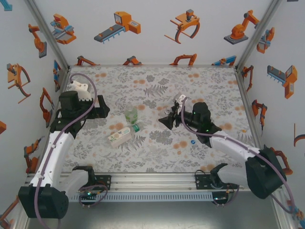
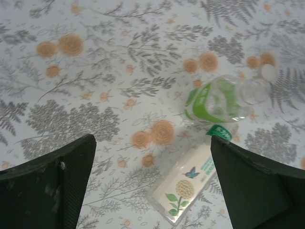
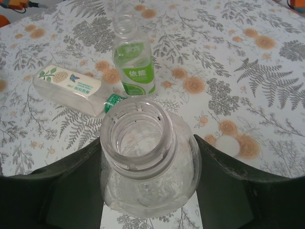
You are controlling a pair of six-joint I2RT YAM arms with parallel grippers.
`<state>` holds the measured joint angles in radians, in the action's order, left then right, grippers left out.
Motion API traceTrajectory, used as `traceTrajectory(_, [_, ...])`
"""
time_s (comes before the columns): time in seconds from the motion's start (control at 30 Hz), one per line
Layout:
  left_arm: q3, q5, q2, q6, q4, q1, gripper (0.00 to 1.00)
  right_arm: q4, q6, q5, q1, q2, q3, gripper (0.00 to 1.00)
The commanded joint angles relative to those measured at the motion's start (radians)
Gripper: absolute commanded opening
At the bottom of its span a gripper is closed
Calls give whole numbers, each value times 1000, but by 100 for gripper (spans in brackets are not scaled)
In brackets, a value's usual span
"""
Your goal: Screw on the bottle caps
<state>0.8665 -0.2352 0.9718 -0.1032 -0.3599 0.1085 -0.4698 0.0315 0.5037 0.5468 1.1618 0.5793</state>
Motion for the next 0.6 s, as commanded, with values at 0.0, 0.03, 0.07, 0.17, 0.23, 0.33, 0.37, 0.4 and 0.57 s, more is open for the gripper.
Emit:
traceTrajectory(0.0, [67,-115,-22,-30,24,54,100,266,20,-54,5,-84,96,33])
traceTrajectory(0.03, [75,-150,-22,-41,43,74,100,296,22,-46,5,-107,115,32])
traceTrajectory(0.07, [79,-173,-23,-52,64,95,100,319,26,-40,6,-125,129,30])
traceTrajectory(0.17, [83,-240,-31,-75,154,178,100,391,55,-33,6,-175,189,28])
traceTrajectory(0.23, [75,-291,-43,-68,236,241,100,438,83,-35,6,-201,236,28])
traceTrajectory(0.33, [43,-430,-79,-26,390,319,99,512,132,-11,6,-216,323,28])
traceTrajectory(0.37, [33,-456,-93,-15,435,341,97,520,145,4,6,-220,344,27])
traceTrajectory(0.4, [27,-478,-105,-7,480,365,97,518,160,23,5,-225,361,25])
traceTrajectory(0.57, [68,-542,-103,37,550,454,97,427,220,130,5,-265,393,24])
